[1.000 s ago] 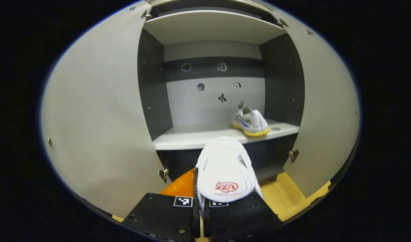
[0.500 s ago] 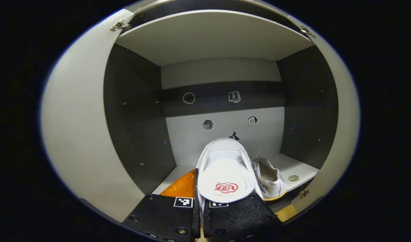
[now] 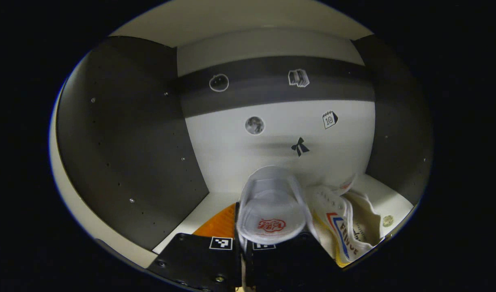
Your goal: Grab one shoe with the right hand and put it into the shoe cabinet, grab the other shoe with the left hand and put it into the shoe cabinet; then close the right door with the right hand and the left door with the left hand.
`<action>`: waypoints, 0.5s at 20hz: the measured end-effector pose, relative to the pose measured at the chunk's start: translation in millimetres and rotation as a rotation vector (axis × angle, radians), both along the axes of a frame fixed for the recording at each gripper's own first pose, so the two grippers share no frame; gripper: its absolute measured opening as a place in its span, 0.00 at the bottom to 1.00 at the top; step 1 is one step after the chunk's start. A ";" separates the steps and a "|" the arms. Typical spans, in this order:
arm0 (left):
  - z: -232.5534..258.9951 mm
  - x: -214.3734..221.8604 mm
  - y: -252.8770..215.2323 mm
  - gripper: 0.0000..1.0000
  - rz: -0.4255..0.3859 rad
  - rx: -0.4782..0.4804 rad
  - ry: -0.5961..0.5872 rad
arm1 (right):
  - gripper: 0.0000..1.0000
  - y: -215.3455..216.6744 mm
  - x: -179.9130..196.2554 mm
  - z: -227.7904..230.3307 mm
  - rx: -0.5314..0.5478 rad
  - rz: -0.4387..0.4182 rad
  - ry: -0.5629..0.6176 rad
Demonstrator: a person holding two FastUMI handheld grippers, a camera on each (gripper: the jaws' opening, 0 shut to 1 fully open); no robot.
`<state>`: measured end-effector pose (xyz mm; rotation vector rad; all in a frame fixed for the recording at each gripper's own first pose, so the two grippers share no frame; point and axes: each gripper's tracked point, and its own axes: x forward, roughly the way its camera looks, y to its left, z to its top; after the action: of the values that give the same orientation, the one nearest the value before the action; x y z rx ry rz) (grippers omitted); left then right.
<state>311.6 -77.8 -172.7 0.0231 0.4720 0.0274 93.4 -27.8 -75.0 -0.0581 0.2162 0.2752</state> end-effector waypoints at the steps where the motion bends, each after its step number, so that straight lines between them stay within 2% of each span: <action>1: -1.2 -1.4 -3.1 0.13 -0.014 -0.008 0.023 | 1.00 -0.9 0.4 -2.1 0.006 -0.003 0.007; 4: -5.1 2.4 -7.3 0.19 -0.065 -0.007 0.049 | 1.00 1.5 0.5 -5.3 0.016 0.007 0.026; 5: -6.9 -0.6 -10.1 0.16 -0.077 -0.022 0.065 | 1.00 2.5 0.3 -4.5 0.017 0.010 0.025; 6: -14.4 -2.8 -8.3 0.32 -0.068 -0.032 0.095 | 1.00 2.8 0.4 -3.7 0.016 0.009 0.021; 9: -8.7 -0.3 6.7 0.77 -0.048 -0.035 0.067 | 1.00 4.1 -2.1 -0.8 0.014 0.012 0.011; 10: -6.7 -1.9 7.5 0.74 -0.048 -0.054 0.064 | 1.00 5.4 -2.8 -0.6 0.015 0.015 0.013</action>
<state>309.7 -70.2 -179.4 -0.0179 0.5362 -0.0334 90.6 -22.4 -75.6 -0.0434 0.2271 0.2921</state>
